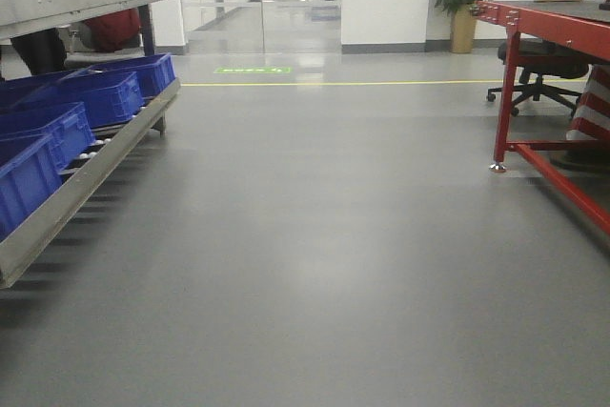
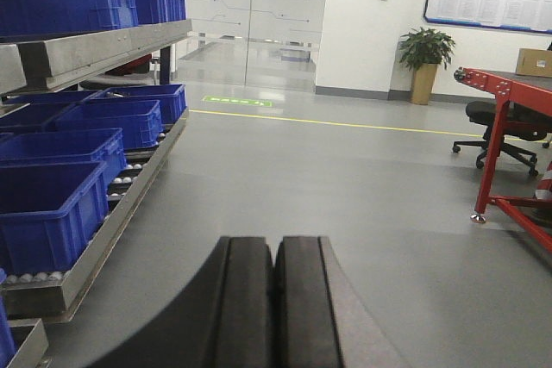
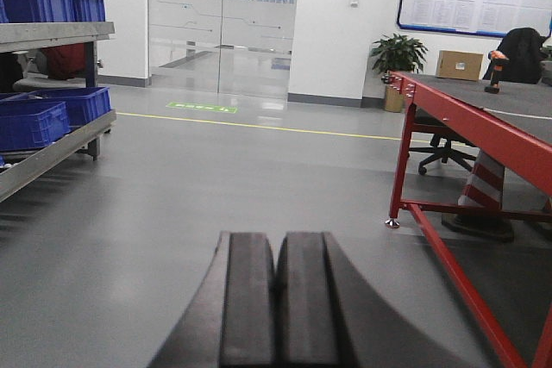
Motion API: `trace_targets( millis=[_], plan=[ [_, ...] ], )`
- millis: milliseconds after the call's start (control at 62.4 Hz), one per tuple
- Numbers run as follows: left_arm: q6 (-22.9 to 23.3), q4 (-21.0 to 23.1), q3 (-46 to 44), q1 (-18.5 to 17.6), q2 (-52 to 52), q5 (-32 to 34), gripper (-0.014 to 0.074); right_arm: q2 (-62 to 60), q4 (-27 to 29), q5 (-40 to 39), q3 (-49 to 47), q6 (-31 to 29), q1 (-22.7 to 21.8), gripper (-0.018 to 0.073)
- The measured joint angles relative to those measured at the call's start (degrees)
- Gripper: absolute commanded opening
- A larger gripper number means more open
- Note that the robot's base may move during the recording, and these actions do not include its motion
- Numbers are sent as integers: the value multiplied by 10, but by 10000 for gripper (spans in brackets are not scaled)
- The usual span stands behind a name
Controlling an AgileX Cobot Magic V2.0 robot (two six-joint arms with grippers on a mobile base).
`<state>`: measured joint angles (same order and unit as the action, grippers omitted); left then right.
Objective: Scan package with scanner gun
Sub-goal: 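Drive the base forward and turn toward the red-framed table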
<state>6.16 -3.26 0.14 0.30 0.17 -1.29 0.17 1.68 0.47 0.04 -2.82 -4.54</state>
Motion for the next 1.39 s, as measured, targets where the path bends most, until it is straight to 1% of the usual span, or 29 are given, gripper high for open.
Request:
trace_targets(
  millis=[1393],
  plan=[
    [-1, 0, 0, 0, 0, 0, -111, 0, 0, 0, 0, 0, 1, -154]
  ],
)
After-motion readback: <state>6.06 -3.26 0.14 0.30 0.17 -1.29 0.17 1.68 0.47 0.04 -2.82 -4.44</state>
